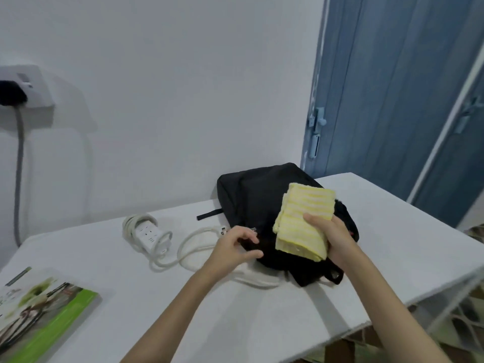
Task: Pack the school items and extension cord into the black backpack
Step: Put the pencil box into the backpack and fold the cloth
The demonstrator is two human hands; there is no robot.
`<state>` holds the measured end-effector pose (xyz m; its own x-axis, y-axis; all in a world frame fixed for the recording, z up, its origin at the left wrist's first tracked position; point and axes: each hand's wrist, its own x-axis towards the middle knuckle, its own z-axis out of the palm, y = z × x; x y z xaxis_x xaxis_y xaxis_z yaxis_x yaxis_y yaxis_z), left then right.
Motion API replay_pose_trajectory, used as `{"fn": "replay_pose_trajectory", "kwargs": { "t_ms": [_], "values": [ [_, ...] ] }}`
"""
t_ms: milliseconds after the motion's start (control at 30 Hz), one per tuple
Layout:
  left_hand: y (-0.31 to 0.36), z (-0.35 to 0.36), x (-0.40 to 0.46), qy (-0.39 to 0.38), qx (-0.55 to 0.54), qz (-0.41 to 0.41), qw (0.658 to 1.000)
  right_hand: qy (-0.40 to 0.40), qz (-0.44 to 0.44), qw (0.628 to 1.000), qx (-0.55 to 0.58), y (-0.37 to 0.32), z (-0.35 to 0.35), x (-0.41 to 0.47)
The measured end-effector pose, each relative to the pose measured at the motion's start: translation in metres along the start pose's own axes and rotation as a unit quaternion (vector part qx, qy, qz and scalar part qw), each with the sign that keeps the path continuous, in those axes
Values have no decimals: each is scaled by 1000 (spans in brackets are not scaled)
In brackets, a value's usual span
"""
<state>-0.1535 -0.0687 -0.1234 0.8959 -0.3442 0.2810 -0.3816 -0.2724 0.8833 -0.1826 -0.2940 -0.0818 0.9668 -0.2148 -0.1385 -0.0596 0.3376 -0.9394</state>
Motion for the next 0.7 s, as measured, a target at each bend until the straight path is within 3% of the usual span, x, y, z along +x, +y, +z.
{"fn": "replay_pose_trajectory", "kwargs": {
  "t_ms": [100,200,233,300,400,467,500,600,700],
  "values": [
    [-6,23,22,-128,170,21,977,-8,4,999,-40,-18,-29,22],
    [-8,33,55,-156,234,17,960,-8,6,999,-42,-35,-52,49],
    [-6,32,64,-132,199,6,971,-9,6,999,-36,-40,-58,57],
    [-2,29,82,3,134,-12,991,-28,7,999,-21,-49,-70,73],
    [0,31,106,233,127,1,964,-98,12,995,-9,-58,-85,89],
    [-3,37,115,267,169,23,948,-138,16,990,-20,-59,-92,101],
    [-9,40,117,266,245,62,930,-154,18,988,-30,-57,-93,107],
    [-32,46,118,230,486,211,816,-179,31,982,-61,-50,-95,124],
    [-49,38,102,153,551,238,785,-189,35,980,-59,-43,-96,140]
  ]
}}
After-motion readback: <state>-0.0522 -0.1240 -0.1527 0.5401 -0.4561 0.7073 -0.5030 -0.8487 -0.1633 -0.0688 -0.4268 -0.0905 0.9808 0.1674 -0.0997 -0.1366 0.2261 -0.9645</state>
